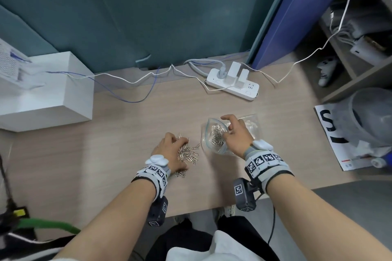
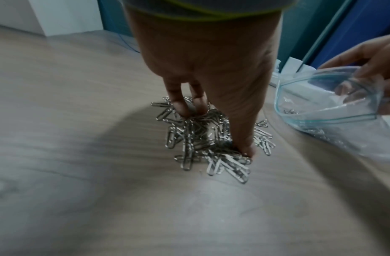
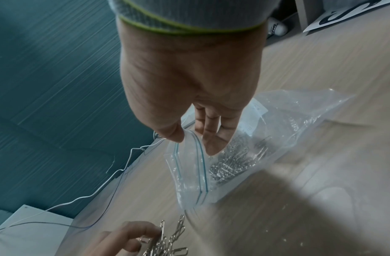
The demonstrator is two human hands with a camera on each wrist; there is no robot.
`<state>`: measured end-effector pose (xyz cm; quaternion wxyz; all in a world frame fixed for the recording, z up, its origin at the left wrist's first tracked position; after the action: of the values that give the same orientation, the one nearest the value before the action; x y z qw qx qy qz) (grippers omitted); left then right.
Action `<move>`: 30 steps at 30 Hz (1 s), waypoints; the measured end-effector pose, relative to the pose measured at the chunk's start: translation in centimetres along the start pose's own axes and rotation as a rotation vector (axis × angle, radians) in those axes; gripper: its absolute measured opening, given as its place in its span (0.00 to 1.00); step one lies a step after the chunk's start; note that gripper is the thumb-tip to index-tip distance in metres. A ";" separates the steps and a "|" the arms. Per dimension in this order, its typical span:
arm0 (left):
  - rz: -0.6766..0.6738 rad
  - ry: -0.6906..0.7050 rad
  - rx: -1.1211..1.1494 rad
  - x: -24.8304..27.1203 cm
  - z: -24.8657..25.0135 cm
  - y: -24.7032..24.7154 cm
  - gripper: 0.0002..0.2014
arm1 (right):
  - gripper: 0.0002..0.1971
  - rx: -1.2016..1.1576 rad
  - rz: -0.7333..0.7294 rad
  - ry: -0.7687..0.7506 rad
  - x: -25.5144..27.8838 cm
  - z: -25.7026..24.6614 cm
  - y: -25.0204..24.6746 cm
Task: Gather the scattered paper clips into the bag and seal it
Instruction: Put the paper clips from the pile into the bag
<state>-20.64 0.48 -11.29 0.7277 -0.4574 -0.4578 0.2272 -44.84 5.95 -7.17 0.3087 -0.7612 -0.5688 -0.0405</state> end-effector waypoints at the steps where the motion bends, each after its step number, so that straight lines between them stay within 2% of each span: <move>1: 0.005 0.002 0.044 -0.2 0.1 0.4 0.38 | 0.26 0.005 -0.003 0.001 0.0 0.0 0.1; 6: 0.044 0.050 0.169 -1.1 0.8 1.5 0.17 | 0.26 0.011 0.002 0.011 0.2 0.3 0.2; 9: 0.050 0.054 0.177 -1.5 0.7 1.8 0.10 | 0.27 0.018 0.001 0.007 0.2 0.5 0.3; 16: 0.096 -0.012 0.267 -2.4 0.4 0.7 0.08 | 0.26 0.007 -0.015 0.020 0.4 0.4 0.2; 21: 0.138 -0.085 0.461 -3.5 2.5 -1.2 0.08 | 0.26 0.004 -0.013 0.023 0.4 0.4 0.2; 26: 0.136 0.023 0.698 -4.4 7.8 -2.8 0.07 | 0.27 0.021 -0.006 0.017 0.5 0.3 0.2; 28: 0.131 0.054 0.678 -4.7 8.4 -2.8 0.10 | 0.27 0.016 -0.002 0.012 0.4 0.2 0.0; 30: 0.160 0.024 0.554 -5.0 7.2 -2.6 0.11 | 0.27 0.014 0.007 0.010 0.3 0.3 -0.2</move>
<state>-29.52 -1.21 -10.12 0.8101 -0.2782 -0.3322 0.3949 -44.99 6.41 -7.14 0.3168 -0.7608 -0.5650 -0.0395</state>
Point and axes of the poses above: each hand's wrist, its own x-axis away from the middle knuckle, its own y-axis out of the palm, z = x × y, the point moved 8 cm from there along -x, towards the middle knuckle, and after that the axes turned 9 degrees about -x, right-handed, at the moved point
